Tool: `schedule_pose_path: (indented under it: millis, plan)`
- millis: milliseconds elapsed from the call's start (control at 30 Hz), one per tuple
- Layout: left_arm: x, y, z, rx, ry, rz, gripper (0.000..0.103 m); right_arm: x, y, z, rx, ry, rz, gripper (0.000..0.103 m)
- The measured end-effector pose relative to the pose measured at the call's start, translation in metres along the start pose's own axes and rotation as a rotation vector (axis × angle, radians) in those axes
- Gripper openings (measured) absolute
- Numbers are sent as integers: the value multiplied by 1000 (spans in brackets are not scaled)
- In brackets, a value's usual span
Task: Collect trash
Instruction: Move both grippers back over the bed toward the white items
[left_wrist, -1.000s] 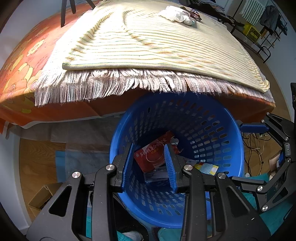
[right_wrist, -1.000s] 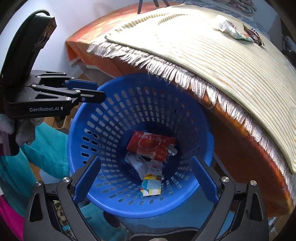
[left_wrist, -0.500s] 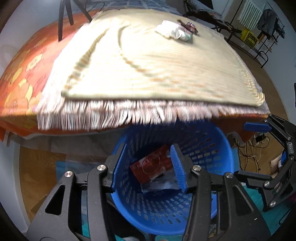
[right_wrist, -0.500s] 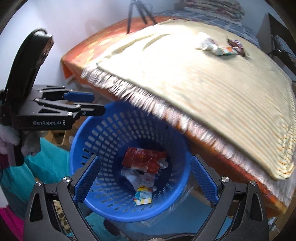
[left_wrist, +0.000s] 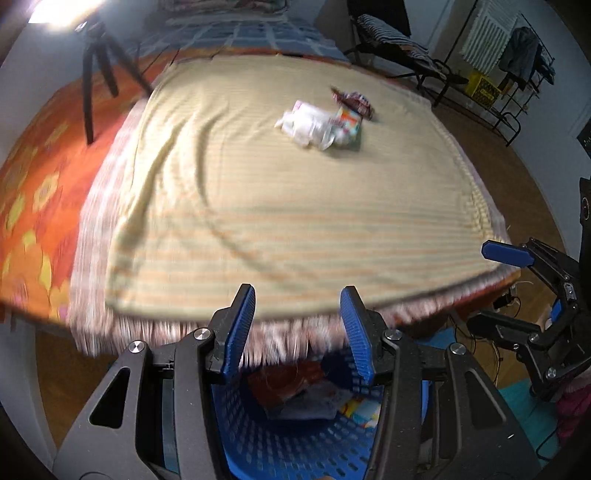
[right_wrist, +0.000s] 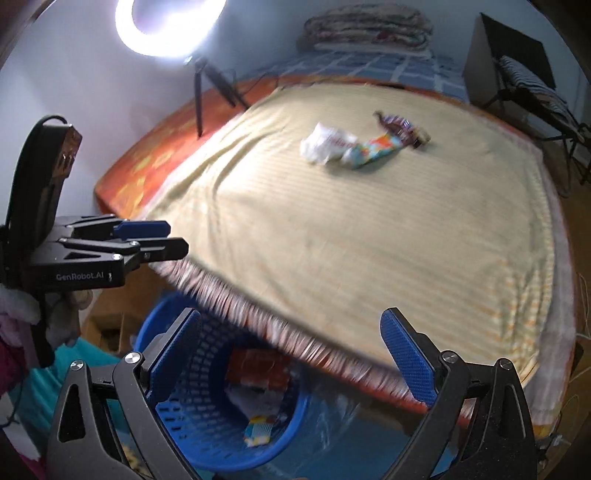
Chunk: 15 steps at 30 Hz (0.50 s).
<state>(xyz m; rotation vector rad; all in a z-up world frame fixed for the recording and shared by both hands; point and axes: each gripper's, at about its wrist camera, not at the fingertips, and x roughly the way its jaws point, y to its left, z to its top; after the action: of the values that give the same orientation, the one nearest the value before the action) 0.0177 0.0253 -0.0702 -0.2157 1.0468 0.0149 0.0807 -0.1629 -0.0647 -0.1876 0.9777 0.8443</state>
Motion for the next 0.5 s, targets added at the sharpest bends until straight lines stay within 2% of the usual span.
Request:
schedule_pose_path:
  millis: [233, 500]
  plan:
    - [18, -3, 45, 20, -17, 1, 49, -4, -29, 39, 45, -57, -15, 97]
    - [53, -2, 86, 9, 4, -17, 49, 10, -66, 88, 83, -89, -31, 96]
